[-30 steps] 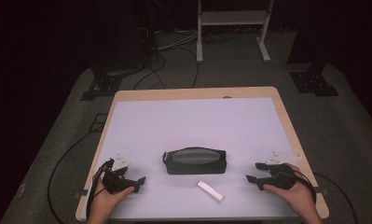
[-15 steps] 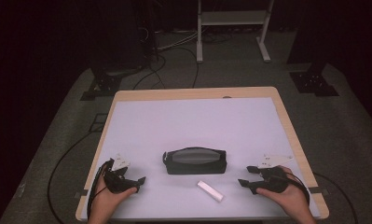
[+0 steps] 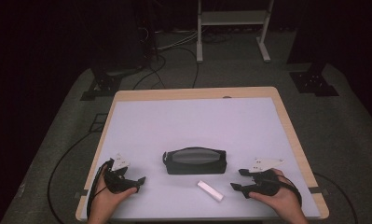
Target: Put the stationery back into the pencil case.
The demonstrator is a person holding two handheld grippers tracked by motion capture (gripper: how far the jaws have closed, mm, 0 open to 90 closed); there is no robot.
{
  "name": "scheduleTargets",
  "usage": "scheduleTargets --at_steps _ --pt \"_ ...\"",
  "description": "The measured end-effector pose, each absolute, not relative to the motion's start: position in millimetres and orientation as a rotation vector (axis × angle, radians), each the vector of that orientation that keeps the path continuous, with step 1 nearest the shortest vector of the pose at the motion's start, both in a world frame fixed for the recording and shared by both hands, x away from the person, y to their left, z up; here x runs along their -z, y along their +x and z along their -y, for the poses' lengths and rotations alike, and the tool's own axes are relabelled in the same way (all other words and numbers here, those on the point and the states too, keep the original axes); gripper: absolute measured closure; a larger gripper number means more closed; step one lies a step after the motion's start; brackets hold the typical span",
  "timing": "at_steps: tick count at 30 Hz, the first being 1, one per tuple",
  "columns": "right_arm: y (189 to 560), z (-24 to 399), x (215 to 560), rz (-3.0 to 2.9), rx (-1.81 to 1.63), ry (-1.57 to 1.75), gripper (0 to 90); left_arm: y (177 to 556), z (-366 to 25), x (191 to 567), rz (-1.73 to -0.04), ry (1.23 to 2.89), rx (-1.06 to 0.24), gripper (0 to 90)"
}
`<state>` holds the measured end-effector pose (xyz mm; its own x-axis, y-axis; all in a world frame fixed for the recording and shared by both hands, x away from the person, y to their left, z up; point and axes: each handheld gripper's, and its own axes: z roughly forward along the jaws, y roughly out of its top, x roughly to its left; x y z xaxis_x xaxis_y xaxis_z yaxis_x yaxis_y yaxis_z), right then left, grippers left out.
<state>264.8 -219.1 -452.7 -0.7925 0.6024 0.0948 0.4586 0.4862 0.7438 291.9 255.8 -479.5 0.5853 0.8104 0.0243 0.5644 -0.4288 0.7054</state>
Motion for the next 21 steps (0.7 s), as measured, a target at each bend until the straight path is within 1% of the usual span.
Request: scheduleTargets --at_steps 21 --pt "253.6 181.9 456.9 -2.626 -1.234 0.791 37.6 292.0 -255.8 479.6 -1.088 2.153 -0.480 0.0"
